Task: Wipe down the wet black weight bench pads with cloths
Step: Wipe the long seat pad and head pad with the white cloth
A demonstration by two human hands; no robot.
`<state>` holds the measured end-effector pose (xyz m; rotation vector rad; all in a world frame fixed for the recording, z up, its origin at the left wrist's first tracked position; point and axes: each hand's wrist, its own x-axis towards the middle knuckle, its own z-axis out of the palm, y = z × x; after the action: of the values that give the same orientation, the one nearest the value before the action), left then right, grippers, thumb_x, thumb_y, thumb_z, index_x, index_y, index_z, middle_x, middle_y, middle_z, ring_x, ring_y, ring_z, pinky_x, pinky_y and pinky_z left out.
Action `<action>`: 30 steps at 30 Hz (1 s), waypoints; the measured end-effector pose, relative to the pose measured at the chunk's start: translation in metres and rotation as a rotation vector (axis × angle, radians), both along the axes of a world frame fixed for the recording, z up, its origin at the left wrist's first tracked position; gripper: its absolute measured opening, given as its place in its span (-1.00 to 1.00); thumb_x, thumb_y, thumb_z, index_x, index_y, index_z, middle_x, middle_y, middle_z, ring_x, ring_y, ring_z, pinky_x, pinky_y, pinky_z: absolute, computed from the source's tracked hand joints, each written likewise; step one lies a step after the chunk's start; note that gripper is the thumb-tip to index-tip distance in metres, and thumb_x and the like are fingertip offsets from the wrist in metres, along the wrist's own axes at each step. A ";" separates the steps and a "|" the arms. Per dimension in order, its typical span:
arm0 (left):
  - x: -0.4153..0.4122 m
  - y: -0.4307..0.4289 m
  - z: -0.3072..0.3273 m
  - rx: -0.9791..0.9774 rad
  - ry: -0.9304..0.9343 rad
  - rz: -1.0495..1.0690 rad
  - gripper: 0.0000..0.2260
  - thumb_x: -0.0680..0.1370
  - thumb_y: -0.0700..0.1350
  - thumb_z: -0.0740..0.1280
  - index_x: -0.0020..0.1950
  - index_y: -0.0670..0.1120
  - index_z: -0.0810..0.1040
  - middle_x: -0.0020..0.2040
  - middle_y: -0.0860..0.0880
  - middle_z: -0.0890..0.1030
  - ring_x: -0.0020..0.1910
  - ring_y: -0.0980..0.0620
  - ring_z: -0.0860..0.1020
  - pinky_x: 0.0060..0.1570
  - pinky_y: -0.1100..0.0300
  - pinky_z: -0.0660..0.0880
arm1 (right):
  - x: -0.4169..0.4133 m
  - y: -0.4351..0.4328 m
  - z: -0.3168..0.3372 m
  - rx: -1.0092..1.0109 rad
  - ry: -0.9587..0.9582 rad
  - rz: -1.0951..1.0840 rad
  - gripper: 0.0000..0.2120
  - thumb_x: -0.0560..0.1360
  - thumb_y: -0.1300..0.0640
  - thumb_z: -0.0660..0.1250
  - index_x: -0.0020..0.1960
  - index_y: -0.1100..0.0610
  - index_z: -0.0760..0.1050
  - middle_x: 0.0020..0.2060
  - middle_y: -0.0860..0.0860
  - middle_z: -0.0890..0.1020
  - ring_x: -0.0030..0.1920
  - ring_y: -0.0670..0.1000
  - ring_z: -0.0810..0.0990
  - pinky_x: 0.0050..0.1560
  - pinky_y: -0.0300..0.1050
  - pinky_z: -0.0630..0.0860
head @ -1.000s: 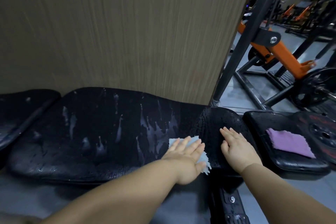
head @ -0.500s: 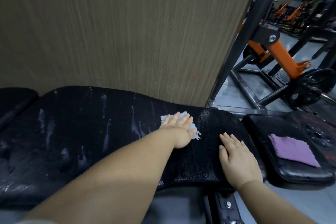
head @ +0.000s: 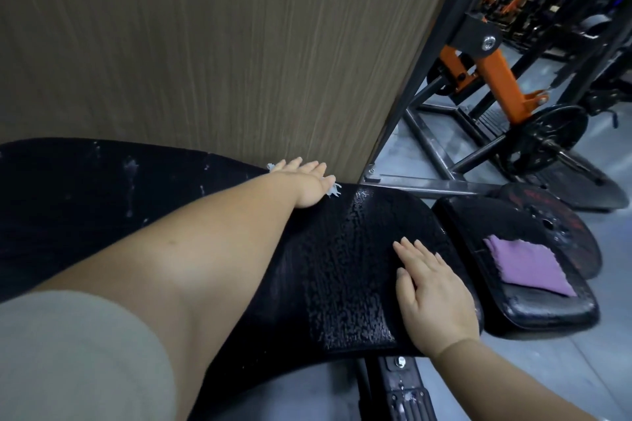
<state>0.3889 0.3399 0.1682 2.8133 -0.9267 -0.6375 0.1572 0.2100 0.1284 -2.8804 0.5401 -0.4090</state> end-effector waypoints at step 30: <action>-0.198 0.112 0.000 0.046 0.028 -0.275 -0.47 0.67 0.19 -0.18 0.57 0.07 -0.29 0.54 0.17 -0.36 0.48 0.13 -0.43 0.46 0.07 -0.42 | -0.005 0.005 0.013 0.041 0.052 -0.024 -0.57 0.58 0.14 0.09 0.44 0.03 0.38 0.43 -0.08 0.37 0.48 -0.10 0.22 0.50 -0.16 0.04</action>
<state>0.1913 0.4519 0.1679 2.7301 -1.3241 -0.7359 0.1521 0.2152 0.1418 -2.8545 0.5847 -0.3240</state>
